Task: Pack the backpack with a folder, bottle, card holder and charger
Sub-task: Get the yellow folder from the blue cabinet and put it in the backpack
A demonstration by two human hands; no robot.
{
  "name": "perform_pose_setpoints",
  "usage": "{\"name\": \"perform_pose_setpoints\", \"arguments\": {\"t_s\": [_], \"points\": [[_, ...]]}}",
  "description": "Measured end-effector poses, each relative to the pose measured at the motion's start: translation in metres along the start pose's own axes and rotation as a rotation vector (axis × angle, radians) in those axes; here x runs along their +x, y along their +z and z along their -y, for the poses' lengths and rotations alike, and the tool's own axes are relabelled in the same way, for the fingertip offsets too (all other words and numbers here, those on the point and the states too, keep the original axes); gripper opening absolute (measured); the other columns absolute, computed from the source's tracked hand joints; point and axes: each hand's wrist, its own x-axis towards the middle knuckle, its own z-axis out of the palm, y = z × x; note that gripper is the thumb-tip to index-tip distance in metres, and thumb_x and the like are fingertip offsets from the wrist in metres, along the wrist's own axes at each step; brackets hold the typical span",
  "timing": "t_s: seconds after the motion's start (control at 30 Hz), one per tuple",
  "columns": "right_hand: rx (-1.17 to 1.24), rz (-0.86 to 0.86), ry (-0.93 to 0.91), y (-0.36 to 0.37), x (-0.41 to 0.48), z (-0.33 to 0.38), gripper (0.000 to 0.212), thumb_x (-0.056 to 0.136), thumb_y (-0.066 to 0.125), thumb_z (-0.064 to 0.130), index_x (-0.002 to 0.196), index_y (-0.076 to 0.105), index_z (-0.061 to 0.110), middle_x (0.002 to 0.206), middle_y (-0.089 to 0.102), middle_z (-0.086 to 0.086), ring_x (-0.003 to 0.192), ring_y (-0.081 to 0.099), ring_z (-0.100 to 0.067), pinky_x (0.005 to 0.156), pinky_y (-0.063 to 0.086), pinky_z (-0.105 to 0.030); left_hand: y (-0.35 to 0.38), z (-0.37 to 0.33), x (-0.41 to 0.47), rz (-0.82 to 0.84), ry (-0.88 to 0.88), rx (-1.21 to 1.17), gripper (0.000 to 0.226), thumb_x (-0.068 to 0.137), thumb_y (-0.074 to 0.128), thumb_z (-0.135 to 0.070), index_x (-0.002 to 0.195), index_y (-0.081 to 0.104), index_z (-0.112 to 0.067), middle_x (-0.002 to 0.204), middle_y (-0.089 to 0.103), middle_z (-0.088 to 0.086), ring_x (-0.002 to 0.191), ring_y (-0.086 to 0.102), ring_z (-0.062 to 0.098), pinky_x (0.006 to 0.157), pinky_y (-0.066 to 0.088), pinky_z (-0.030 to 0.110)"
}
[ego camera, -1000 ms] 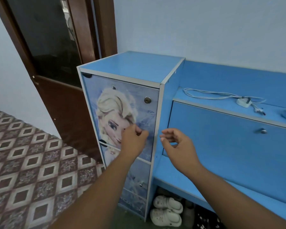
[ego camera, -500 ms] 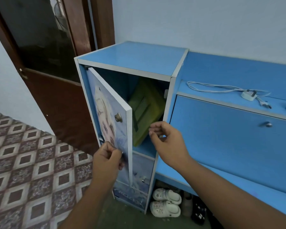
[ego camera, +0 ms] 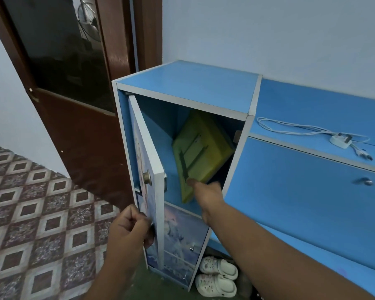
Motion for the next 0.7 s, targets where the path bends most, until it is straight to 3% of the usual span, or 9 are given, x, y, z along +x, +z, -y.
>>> {"name": "perform_pose_setpoints", "arguments": {"t_s": [0.1, 0.2, 0.33, 0.43, 0.57, 0.7], "points": [[0.080, -0.076, -0.020, 0.009, 0.013, 0.010, 0.062, 0.087, 0.075, 0.032, 0.138, 0.050, 0.007, 0.115, 0.064, -0.005, 0.094, 0.060, -0.021, 0.081, 0.045, -0.025, -0.011, -0.005, -0.002, 0.006, -0.027, -0.021, 0.064, 0.097, 0.044, 0.015, 0.051, 0.047, -0.029, 0.046, 0.042, 0.001, 0.036, 0.039, 0.010, 0.037, 0.032, 0.020], [0.168, -0.116, -0.052, 0.014, 0.028, 0.018, 0.055, 0.088, 0.071, 0.031, 0.136, 0.053, 0.011, 0.100, 0.064, -0.001, 0.086, 0.061, -0.020, 0.083, 0.049, -0.028, -0.020, -0.009, -0.002, -0.005, -0.042, -0.030, 0.062, 0.096, 0.045, 0.016, 0.051, 0.047, -0.027, 0.046, 0.042, 0.006, 0.035, 0.037, 0.010, 0.038, 0.032, 0.017], [0.162, -0.269, -0.106, 0.024, 0.039, 0.013, 0.061, 0.089, 0.070, 0.036, 0.141, 0.048, 0.011, 0.130, 0.061, -0.011, 0.114, 0.060, -0.034, 0.104, 0.049, -0.048, -0.036, -0.008, -0.001, -0.019, -0.113, -0.064, 0.043, 0.095, 0.048, 0.016, 0.062, 0.050, -0.011, 0.051, 0.045, 0.018, 0.037, 0.037, 0.015, 0.042, 0.033, 0.020], [0.104, -0.374, -0.156, 0.028, 0.044, 0.013, 0.054, 0.093, 0.066, 0.035, 0.136, 0.050, 0.009, 0.131, 0.060, -0.014, 0.118, 0.058, -0.036, 0.104, 0.047, -0.052, -0.046, -0.008, 0.002, -0.039, -0.139, -0.037, 0.008, 0.094, 0.050, 0.016, 0.087, 0.049, 0.014, 0.060, 0.052, 0.027, 0.041, 0.041, 0.018, 0.048, 0.036, 0.026], [0.066, -0.400, -0.180, 0.030, 0.045, 0.016, 0.034, 0.102, 0.053, 0.026, 0.130, 0.056, 0.007, 0.126, 0.063, -0.017, 0.113, 0.061, -0.036, 0.102, 0.049, -0.052, -0.049, -0.012, 0.003, -0.049, -0.146, -0.032, 0.003, 0.095, 0.049, 0.017, 0.096, 0.050, 0.019, 0.063, 0.044, 0.046, 0.049, 0.041, 0.025, 0.049, 0.036, 0.026], [0.056, -0.400, -0.192, 0.030, 0.038, 0.011, 0.027, 0.103, 0.052, 0.021, 0.123, 0.061, 0.004, 0.119, 0.067, -0.018, 0.108, 0.063, -0.035, 0.099, 0.051, -0.050, -0.052, -0.015, 0.003, -0.014, -0.165, -0.023, 0.003, 0.095, 0.049, 0.017, 0.096, 0.051, 0.020, 0.058, 0.049, 0.033, 0.039, 0.040, 0.016, 0.042, 0.033, 0.021]]}}
